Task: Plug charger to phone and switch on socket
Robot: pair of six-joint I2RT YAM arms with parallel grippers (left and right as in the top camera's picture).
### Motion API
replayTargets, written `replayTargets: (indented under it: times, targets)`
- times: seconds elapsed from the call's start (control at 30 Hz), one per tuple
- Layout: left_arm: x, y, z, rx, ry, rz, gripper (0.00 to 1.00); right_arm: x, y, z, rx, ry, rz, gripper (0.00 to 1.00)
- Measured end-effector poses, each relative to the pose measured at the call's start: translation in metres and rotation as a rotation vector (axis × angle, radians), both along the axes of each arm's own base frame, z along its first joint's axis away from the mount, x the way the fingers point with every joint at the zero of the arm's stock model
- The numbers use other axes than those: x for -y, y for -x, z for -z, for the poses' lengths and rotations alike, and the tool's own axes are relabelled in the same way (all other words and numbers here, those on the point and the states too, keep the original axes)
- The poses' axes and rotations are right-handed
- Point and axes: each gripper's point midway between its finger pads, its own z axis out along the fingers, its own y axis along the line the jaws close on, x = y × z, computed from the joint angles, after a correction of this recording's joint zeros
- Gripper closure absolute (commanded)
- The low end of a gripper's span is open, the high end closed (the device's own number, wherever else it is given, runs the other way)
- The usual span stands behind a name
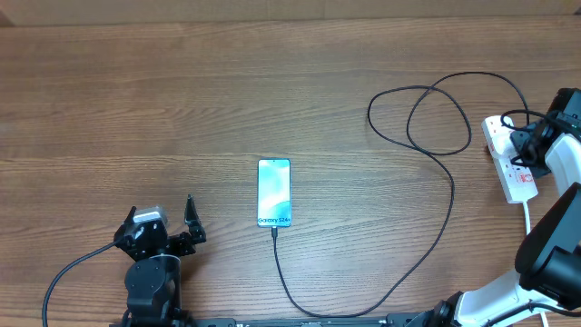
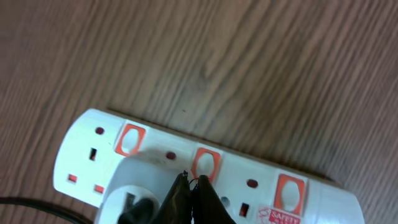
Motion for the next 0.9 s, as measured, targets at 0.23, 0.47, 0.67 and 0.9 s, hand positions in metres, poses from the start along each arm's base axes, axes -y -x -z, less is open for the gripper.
replayTargets:
  times: [0.23, 0.47, 0.67, 0.9]
  targets:
    - [0.000, 0.000, 0.000, 0.000, 0.000, 0.000, 0.00, 0.003, -0.003, 0.003, -0.003, 0.017, -0.016, 0.96]
    - [0.000, 0.000, 0.000, 0.000, 0.000, 0.000, 0.00, 0.006, -0.002, 0.015, -0.029, 0.022, -0.016, 0.96]
    - [0.000, 0.000, 0.000, 0.000, 0.000, 0.000, 0.00, 0.007, -0.003, 0.021, -0.036, 0.019, -0.025, 0.96]
    - [0.000, 0.000, 0.000, 0.000, 0.000, 0.000, 0.00, 0.006, -0.003, 0.027, -0.044, 0.002, -0.036, 0.96]
